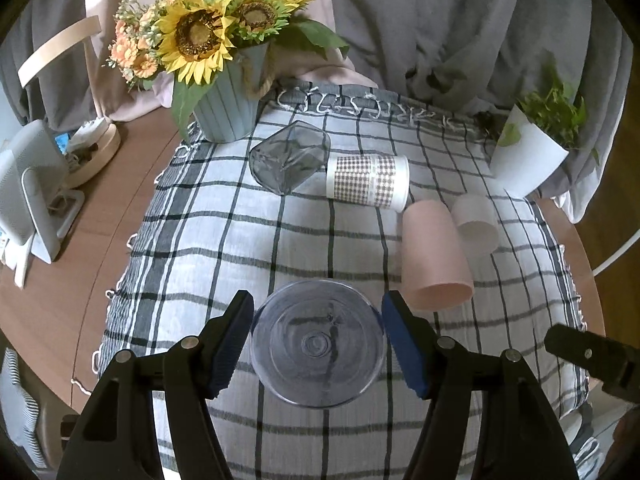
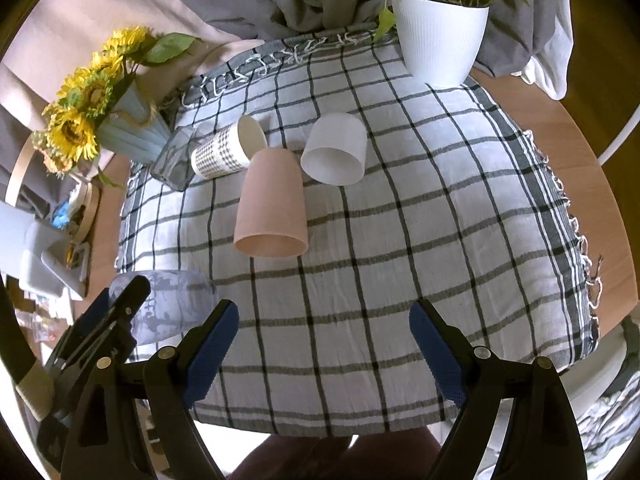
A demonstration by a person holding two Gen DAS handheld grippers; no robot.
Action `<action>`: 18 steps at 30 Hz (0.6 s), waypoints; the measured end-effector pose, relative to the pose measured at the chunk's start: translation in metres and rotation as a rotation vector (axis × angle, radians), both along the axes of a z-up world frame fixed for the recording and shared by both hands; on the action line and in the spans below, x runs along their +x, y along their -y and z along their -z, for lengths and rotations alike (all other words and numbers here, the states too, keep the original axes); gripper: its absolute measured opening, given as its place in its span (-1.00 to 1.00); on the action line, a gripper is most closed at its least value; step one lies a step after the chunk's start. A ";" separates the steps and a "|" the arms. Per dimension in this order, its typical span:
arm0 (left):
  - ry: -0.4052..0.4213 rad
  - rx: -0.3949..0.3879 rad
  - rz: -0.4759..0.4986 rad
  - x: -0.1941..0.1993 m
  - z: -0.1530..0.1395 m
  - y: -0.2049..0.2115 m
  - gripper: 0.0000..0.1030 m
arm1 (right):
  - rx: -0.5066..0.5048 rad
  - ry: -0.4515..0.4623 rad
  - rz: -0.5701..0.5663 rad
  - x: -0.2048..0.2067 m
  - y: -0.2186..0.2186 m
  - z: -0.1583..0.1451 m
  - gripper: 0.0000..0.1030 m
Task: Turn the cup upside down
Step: 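Grasp the clear jar with the left gripper and turn it opening-down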
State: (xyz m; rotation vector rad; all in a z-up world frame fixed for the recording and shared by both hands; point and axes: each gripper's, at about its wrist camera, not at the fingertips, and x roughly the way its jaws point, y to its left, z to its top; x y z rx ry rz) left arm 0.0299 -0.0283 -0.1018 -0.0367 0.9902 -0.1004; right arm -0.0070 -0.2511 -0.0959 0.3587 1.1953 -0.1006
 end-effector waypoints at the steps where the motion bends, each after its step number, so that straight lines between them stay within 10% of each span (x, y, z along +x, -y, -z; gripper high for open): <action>1: -0.003 -0.004 0.000 0.003 0.001 0.000 0.28 | 0.000 -0.001 0.003 0.001 0.000 0.000 0.70; 18: -0.074 -0.068 0.005 0.017 0.008 -0.007 0.63 | 0.028 -0.011 0.037 0.003 -0.005 0.003 0.70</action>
